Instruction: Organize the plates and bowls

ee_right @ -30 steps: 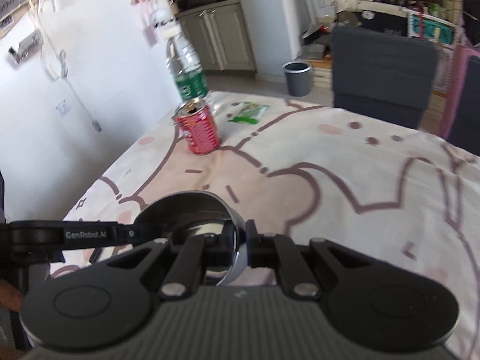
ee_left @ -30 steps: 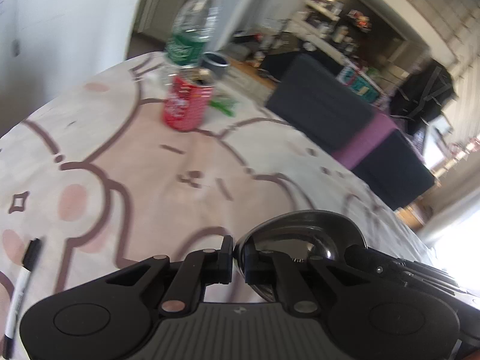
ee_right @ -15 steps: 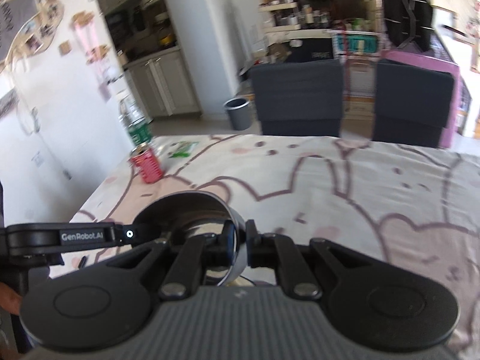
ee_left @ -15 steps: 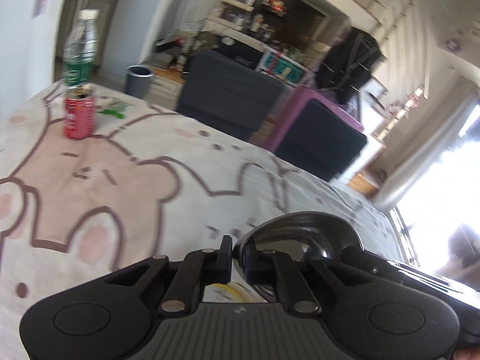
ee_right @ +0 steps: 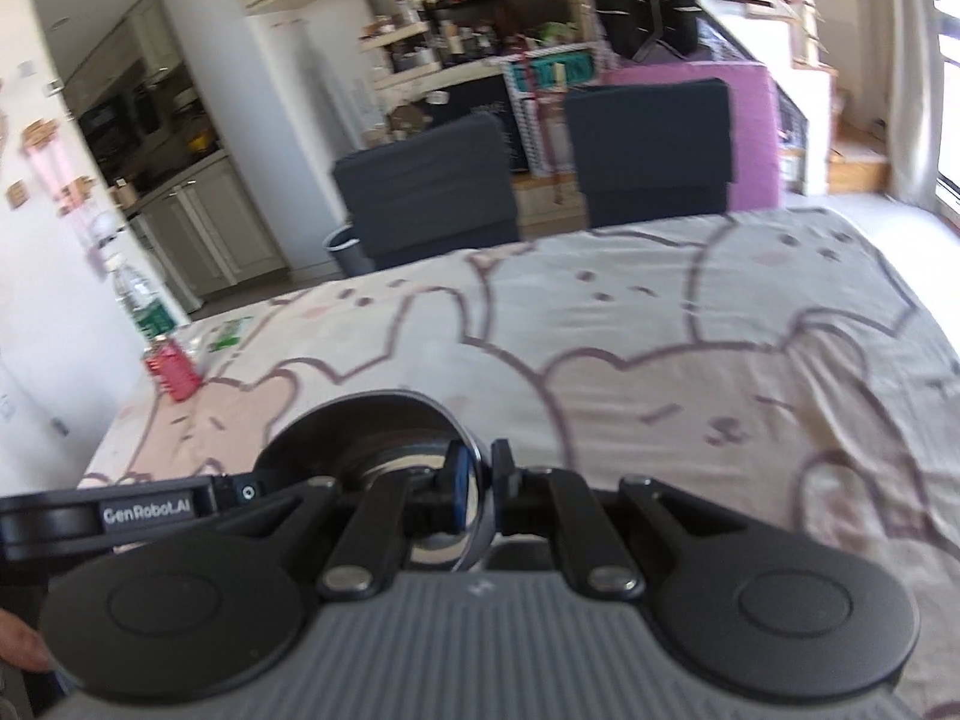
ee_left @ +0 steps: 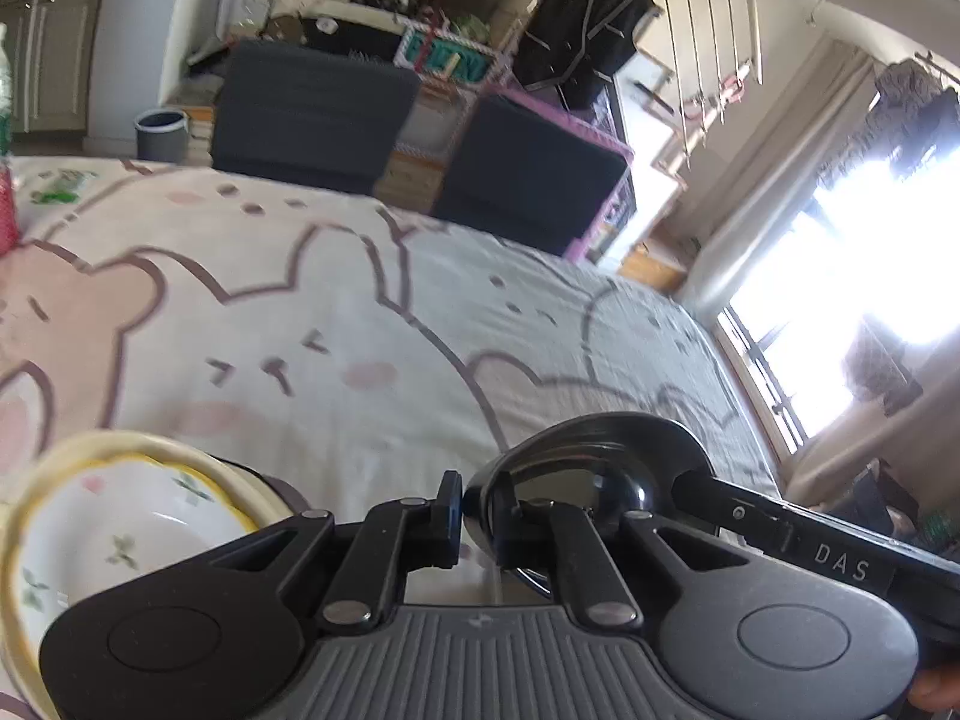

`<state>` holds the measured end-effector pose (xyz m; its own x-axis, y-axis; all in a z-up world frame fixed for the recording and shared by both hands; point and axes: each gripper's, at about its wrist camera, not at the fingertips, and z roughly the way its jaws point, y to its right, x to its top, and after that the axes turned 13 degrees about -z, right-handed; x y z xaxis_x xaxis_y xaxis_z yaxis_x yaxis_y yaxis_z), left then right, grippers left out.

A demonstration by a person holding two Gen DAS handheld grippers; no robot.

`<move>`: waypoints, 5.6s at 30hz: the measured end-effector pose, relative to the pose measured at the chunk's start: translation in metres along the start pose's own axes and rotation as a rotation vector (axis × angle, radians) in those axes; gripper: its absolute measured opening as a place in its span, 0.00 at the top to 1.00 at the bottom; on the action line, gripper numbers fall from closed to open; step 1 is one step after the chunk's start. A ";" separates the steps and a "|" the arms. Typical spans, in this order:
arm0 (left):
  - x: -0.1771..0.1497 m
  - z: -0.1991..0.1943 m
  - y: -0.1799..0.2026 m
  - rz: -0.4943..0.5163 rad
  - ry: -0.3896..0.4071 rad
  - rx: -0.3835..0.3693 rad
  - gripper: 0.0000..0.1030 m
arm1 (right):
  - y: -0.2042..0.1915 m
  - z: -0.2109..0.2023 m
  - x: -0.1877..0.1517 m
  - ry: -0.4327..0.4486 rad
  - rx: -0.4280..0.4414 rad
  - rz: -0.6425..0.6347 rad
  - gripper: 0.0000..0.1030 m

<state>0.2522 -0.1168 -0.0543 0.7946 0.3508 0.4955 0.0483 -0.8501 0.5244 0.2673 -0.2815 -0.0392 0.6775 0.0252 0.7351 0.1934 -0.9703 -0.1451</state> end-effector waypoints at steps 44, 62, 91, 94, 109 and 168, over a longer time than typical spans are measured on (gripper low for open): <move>-0.023 0.108 0.007 -0.044 -0.259 -0.003 0.75 | 0.058 0.069 -0.068 -0.453 -0.051 0.084 0.91; -0.017 0.068 0.016 0.092 -0.151 0.024 0.40 | 0.065 0.046 -0.059 -0.303 -0.032 0.116 0.55; -0.048 0.088 0.007 0.284 -0.317 0.085 0.81 | 0.060 0.078 -0.065 -0.407 -0.120 -0.091 0.90; -0.049 0.090 0.007 0.282 -0.322 0.087 0.81 | 0.060 0.077 -0.067 -0.414 -0.102 -0.094 0.93; -0.044 0.096 -0.008 0.098 -0.364 0.033 0.93 | 0.080 0.074 -0.078 -0.364 0.012 -0.011 0.93; -0.037 0.080 -0.013 0.014 -0.342 -0.014 0.97 | 0.085 0.055 -0.074 -0.363 0.017 0.089 0.95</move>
<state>0.2706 -0.1502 -0.1349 0.9521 0.1855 0.2429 0.0299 -0.8474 0.5301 0.2724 -0.3524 -0.1428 0.8991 0.0275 0.4370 0.1323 -0.9684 -0.2112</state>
